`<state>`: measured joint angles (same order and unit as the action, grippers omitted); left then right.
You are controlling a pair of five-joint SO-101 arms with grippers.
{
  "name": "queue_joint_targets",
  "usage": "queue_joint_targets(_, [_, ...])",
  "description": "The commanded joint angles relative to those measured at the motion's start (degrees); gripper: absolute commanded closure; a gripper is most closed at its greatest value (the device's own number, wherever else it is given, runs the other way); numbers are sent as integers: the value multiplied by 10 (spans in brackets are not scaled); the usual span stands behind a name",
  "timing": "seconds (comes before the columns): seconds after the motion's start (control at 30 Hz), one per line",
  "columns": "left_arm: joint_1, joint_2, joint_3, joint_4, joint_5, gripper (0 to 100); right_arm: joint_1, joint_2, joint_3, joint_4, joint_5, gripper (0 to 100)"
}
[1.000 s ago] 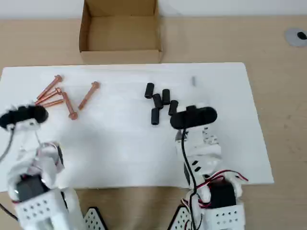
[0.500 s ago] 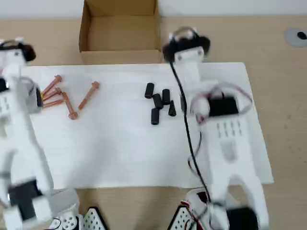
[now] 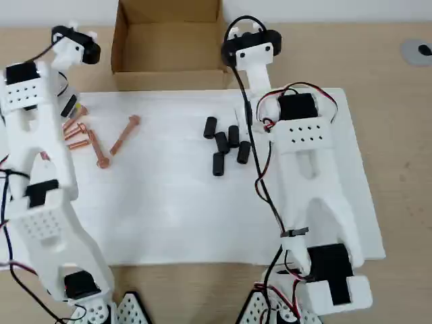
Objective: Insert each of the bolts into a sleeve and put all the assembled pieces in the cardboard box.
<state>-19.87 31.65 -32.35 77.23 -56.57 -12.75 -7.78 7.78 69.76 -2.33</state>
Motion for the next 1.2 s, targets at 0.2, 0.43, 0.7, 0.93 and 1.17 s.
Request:
queue_joint_targets(0.2, [8, 167, -180, -11, -19, 868, 6, 10, -31, -22, 2, 988])
queue_joint_targets(0.43, [10, 255, -243, -11, -19, 868, 6, 10, -31, -44, 1, 988])
queue_joint_targets(0.7, [9, 305, -266, -5, -19, 869, 5, 10, -34, -44, 1, 988])
queue_joint_targets(0.93, [10, 308, -267, 48, -37, 912, 5, 10, -35, -44, 1, 988])
queue_joint_targets(1.17, [6, 308, -270, 116, -48, 988, 5, 7, -35, -44, 4, 988])
